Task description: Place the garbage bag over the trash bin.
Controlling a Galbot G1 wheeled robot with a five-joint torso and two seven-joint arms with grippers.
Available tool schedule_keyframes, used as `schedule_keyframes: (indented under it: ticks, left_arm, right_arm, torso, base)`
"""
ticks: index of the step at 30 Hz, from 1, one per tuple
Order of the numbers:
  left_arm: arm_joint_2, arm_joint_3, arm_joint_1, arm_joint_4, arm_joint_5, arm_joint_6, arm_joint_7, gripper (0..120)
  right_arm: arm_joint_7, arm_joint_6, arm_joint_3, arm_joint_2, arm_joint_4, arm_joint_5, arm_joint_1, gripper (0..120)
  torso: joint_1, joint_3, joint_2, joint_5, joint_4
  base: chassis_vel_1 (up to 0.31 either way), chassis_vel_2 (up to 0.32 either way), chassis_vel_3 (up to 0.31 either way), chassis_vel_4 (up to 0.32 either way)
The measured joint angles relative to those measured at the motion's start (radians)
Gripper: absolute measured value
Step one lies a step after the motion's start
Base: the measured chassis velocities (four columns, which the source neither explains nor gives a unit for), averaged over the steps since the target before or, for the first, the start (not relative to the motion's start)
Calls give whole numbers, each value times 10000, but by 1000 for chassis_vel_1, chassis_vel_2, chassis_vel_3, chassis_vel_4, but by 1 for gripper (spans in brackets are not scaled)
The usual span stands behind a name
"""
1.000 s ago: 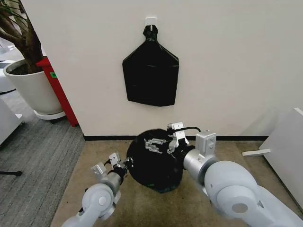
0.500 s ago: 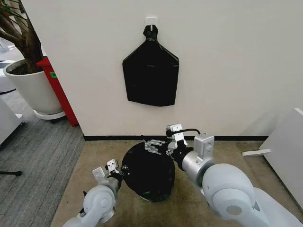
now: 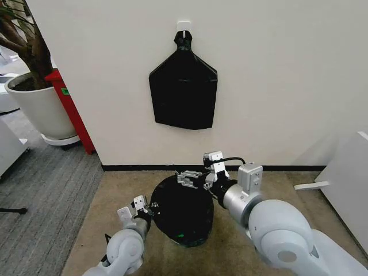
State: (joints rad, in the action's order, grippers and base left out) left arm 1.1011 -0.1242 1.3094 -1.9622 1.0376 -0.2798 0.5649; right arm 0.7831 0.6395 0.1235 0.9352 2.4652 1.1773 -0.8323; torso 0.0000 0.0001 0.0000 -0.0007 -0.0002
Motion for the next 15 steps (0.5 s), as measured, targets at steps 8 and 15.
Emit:
schedule_keyframes:
  ticks: [8,15]
  left_arm:
    - [-393,-462,319,-886,-40,11,-22,57]
    - [-755,-668,718,-1812,-124,25,-10,81]
  right_arm:
    - [-49,1,61,187,-136,-90,152,100]
    - [-237,-3,-3,392,-301,-427,16,100]
  torso:
    - [0,0,0,8,2]
    - [0,0,0,7,2]
  base:
    - [0,0,0,0]
    - [0,0,0,0]
